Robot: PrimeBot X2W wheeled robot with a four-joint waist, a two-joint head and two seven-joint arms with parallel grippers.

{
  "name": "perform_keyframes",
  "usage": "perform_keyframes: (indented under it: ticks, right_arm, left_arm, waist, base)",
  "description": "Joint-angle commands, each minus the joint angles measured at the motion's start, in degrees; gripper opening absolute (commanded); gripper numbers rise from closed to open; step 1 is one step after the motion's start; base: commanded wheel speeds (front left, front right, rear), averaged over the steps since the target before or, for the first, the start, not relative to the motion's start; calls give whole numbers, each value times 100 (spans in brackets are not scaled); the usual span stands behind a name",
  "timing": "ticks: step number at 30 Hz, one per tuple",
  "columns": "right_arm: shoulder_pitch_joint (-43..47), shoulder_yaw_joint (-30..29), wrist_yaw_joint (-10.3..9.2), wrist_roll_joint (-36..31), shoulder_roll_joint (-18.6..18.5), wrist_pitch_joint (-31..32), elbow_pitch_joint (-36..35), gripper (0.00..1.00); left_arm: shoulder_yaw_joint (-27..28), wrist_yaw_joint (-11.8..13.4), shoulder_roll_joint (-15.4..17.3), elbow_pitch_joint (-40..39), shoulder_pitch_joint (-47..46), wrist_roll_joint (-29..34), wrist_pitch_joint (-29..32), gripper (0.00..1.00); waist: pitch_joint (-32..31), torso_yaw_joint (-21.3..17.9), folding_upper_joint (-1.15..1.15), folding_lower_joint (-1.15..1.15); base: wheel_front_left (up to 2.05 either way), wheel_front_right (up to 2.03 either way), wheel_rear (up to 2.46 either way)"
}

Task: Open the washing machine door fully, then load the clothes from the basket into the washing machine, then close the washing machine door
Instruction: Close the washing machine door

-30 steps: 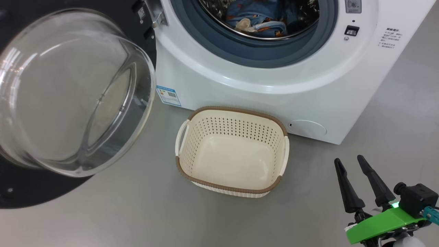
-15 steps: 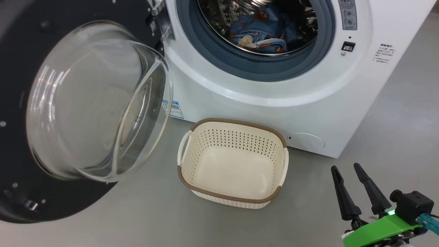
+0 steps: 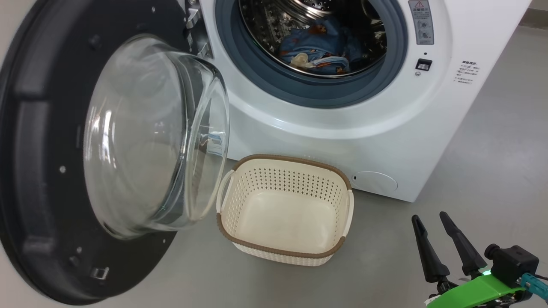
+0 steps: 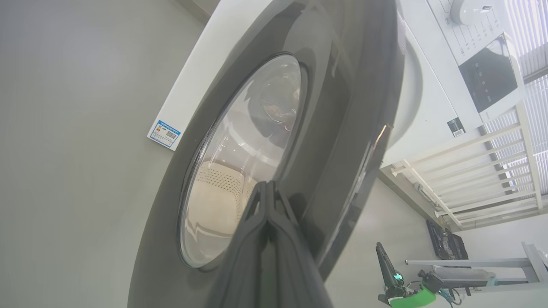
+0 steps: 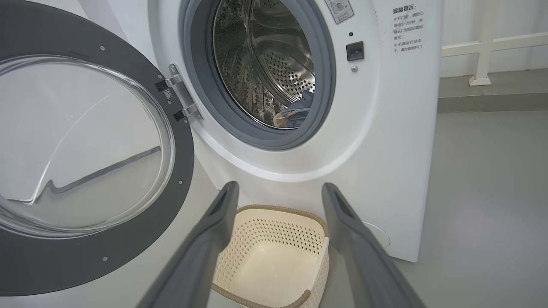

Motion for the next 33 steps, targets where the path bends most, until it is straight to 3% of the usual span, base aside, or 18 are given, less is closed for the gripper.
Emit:
perform_keyframes:
  ticks: [1,17,33]
  right_arm:
    - [-18,128,9,30,-19,-27,-136,100]
    - [-39,85,9,23,62,-27,-175,100]
    - [-278,-35,9,-5,225,-27,-238,100]
  left_arm:
    - [187,-59,263,-279,-86,-87,88,0]
    - [-60,-59,-98,-1615,162,-589,502,0]
    - [-787,62,-626,-1891,-561,-455,560,0]
  waist:
    - [-16,-32,0,0]
    - [5,-550,0,0]
    - [396,-1330,0,0]
  base:
    - [0,0,0]
    - [0,0,0]
    - [0,0,0]
